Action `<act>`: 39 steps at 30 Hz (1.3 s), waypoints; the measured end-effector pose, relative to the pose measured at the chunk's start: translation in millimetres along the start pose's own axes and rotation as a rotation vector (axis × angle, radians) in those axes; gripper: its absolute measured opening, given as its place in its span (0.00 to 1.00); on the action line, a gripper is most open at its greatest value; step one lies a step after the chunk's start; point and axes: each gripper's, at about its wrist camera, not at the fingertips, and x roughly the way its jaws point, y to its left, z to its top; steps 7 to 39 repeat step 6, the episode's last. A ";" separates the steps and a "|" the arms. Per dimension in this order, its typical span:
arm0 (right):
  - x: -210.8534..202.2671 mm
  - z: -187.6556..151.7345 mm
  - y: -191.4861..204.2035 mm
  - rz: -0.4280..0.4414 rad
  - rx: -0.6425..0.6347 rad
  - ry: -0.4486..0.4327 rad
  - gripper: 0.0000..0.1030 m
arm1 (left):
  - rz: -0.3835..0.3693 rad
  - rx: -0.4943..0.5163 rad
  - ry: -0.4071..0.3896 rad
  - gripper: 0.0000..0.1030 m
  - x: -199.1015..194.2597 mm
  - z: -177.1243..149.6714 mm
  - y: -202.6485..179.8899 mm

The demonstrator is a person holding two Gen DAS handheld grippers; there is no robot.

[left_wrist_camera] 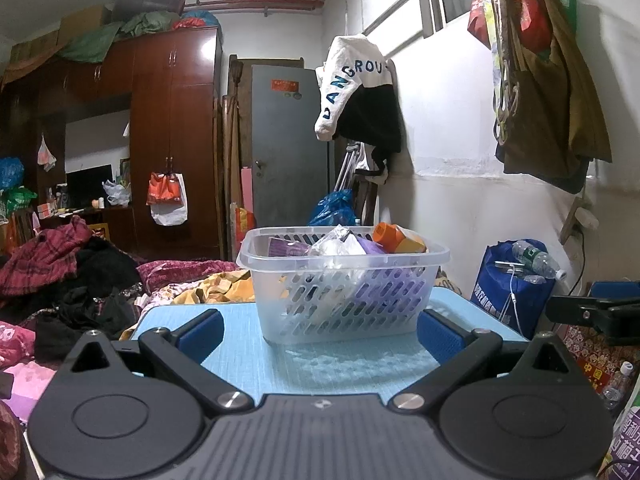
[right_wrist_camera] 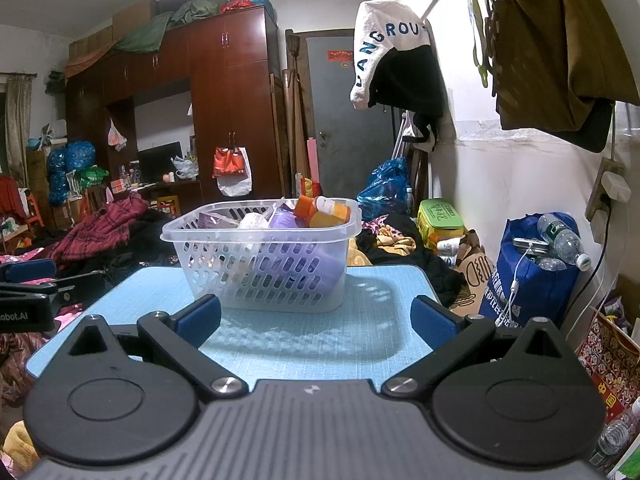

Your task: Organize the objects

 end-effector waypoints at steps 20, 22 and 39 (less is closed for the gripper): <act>0.4 -0.4 0.4 0.000 0.000 0.002 1.00 | 0.006 0.000 -0.009 1.00 0.3 -0.5 0.1; 0.4 -0.4 0.4 0.000 0.000 0.002 1.00 | 0.006 0.000 -0.009 1.00 0.3 -0.5 0.1; 0.4 -0.4 0.4 0.000 0.000 0.002 1.00 | 0.006 0.000 -0.009 1.00 0.3 -0.5 0.1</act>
